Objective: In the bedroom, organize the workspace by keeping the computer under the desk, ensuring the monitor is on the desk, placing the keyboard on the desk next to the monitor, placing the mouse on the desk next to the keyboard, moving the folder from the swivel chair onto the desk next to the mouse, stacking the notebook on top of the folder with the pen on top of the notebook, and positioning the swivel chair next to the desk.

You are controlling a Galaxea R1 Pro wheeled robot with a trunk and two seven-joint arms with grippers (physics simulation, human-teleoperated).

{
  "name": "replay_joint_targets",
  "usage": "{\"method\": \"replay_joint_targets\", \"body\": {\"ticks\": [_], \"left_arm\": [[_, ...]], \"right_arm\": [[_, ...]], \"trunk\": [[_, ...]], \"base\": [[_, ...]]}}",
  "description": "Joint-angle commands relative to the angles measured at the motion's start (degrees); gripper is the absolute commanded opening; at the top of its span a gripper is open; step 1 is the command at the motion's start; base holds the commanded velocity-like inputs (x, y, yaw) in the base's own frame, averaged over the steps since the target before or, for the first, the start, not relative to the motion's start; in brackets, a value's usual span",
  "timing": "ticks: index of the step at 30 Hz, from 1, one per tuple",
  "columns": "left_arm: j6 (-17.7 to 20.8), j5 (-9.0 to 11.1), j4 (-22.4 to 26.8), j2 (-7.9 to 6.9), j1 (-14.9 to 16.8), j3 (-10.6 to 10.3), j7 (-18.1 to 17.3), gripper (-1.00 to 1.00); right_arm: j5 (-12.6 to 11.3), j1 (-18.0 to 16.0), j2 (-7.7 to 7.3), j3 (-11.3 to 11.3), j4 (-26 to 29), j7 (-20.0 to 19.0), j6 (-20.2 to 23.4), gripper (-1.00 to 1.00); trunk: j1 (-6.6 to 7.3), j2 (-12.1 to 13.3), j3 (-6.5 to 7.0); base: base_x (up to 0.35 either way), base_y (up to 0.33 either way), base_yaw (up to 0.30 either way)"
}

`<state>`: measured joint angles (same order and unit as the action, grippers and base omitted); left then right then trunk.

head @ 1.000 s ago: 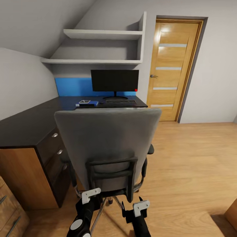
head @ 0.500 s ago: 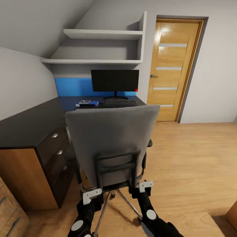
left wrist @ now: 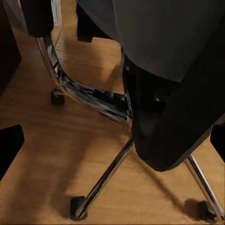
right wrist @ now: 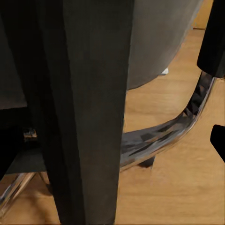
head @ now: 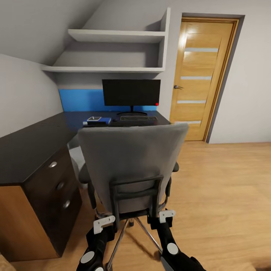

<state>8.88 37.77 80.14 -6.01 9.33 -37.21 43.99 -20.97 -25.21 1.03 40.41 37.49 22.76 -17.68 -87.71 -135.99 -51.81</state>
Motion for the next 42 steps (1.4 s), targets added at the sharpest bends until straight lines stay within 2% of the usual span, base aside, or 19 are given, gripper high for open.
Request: {"method": "replay_joint_targets", "body": {"ticks": [1,42], "left_arm": [[0.3,0.1,0.0,-0.05,0.1,-0.1,0.4,1.00],[0.2,0.1,-0.3,-0.05,0.0,-0.1,0.4,1.00]], "right_arm": [[0.3,-0.2,-0.01,0.4,0.2,0.4,-0.7,1.00],[0.4,-0.1,-0.07,0.4,0.2,0.4,-1.5,1.00]], "trunk": [[-0.02,0.0,-0.05],[-0.02,0.0,-0.05]], "base": [[0.326,0.000,0.000],[0.326,0.000,0.000]]}}
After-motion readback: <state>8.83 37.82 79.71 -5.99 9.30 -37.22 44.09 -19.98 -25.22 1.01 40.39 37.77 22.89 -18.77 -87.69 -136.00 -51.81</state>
